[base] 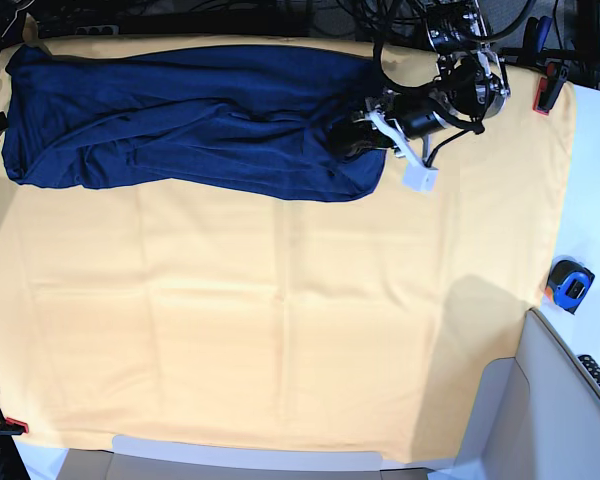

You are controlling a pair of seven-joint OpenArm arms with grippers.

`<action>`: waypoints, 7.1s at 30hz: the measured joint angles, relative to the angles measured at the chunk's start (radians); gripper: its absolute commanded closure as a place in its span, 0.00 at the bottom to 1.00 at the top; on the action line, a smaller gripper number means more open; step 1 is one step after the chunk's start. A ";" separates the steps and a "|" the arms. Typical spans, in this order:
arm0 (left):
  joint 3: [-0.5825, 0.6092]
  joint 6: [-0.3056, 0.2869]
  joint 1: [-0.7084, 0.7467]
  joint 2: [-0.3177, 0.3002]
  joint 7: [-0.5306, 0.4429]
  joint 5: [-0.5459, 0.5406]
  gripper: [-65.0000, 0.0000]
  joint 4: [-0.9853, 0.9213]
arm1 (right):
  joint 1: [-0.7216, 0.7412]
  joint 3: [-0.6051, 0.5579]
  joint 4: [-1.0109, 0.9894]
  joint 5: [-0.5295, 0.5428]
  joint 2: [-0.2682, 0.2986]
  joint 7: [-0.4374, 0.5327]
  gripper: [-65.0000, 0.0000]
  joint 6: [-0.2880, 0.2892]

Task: Fold the T-shirt properly
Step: 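Drag the shirt end with the left gripper toward the right gripper, then fold the held shirt end over the body with the left gripper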

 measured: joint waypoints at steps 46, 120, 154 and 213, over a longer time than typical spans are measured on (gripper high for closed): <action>0.866 0.007 -0.397 -0.056 -0.221 -0.019 1.00 -0.318 | -0.019 0.002 -0.101 -0.001 -0.029 0.003 0.32 0.000; 1.160 0.449 -0.485 -0.180 -0.332 -0.029 1.00 -0.087 | -0.017 -0.001 -0.103 -0.001 -0.047 -0.001 0.32 0.000; 1.225 0.172 -0.387 -0.188 -0.354 0.179 1.00 -0.033 | 0.000 -0.057 -0.104 -0.002 -0.047 -0.001 0.32 0.000; 1.197 0.483 -0.487 0.034 -0.533 0.291 0.99 -0.430 | 0.000 -0.057 -0.105 -0.001 -0.045 0.000 0.32 0.000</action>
